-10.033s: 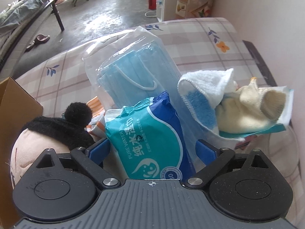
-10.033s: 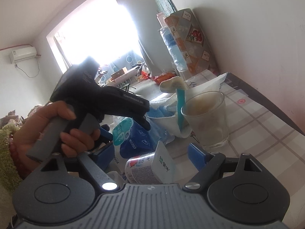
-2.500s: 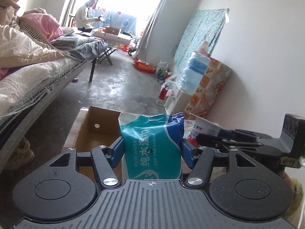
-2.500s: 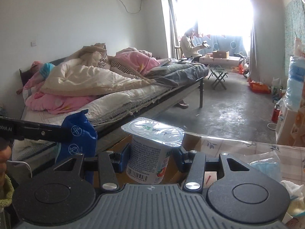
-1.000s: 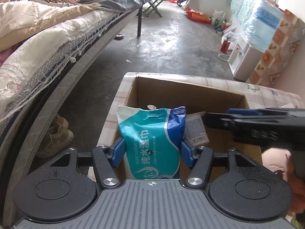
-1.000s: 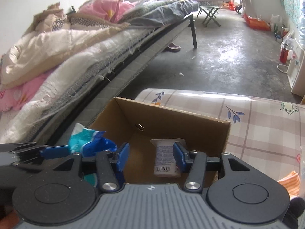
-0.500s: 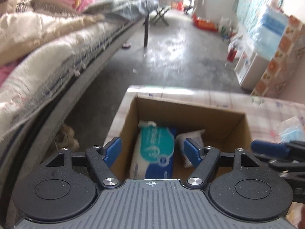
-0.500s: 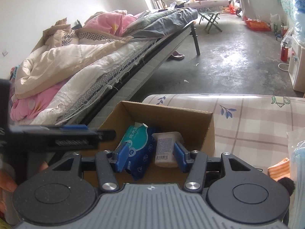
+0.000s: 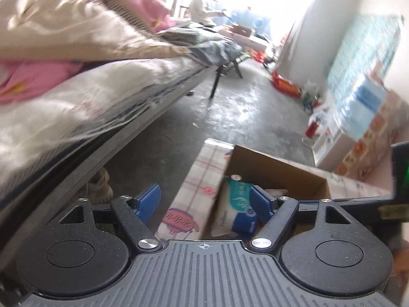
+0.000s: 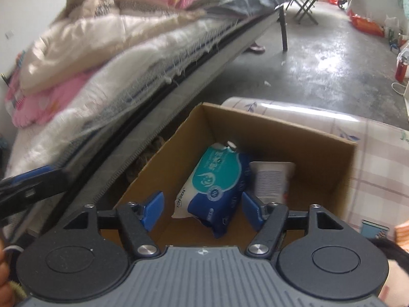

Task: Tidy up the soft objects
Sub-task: 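Lower both items into the box and open both grippers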

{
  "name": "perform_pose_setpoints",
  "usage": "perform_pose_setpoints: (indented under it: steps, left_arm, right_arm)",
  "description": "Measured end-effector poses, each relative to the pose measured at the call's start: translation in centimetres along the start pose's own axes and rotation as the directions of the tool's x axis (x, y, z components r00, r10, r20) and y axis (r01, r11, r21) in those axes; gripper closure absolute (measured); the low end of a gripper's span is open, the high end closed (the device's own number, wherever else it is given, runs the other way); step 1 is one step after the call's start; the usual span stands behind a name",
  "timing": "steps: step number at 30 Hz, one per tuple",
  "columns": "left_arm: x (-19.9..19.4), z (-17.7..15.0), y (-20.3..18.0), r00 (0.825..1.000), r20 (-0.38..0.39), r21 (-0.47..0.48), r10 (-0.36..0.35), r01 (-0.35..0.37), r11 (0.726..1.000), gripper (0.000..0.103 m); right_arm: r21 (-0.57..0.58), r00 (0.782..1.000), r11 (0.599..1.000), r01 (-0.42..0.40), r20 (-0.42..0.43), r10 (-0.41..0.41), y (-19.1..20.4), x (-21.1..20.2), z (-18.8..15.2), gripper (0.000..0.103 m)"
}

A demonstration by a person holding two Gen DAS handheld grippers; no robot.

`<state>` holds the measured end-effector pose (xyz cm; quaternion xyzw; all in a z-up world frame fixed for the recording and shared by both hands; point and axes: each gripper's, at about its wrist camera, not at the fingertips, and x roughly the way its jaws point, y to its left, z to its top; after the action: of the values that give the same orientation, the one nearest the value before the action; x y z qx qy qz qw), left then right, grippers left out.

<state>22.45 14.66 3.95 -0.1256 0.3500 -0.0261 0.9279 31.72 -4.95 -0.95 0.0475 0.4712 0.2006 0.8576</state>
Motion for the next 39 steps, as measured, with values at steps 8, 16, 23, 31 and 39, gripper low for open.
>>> perform_pose_setpoints:
  steps: [8, 16, 23, 31, 39]
  left_arm:
    - [1.7, -1.2, 4.0, 0.999, -0.045, -0.086, -0.017, 0.013, 0.996, 0.026]
    - [2.9, -2.1, 5.9, 0.997, -0.073, -0.128, -0.034, 0.025, 0.992, 0.026]
    - [3.4, -2.3, 6.9, 0.996, -0.077, -0.161, -0.036, 0.024, 0.987, 0.026]
    - [3.3, -2.4, 7.2, 0.997, -0.071, -0.163, -0.044, 0.031, 0.986, 0.026]
    - [3.4, -2.4, 7.2, 0.996, -0.07, -0.16, -0.052, 0.04, 0.986, 0.026]
  right_arm:
    - [-0.032, 0.99, 0.994, 0.108, -0.092, -0.111, 2.2, 6.1, 0.8, 0.007]
    - [-0.042, 0.983, 0.988, 0.147, -0.105, -0.15, 2.5, 9.1, 1.2, 0.006]
    - [0.044, 0.984, 0.988, 0.146, -0.107, -0.14, 1.1, 10.7, 0.6, 0.01]
    - [0.294, 0.997, 0.955, -0.028, -0.059, 0.047, -3.2, 9.5, -0.2, 0.025]
    - [0.443, 0.979, 0.884, -0.15, -0.056, 0.194, -6.2, 8.6, -0.1, 0.014]
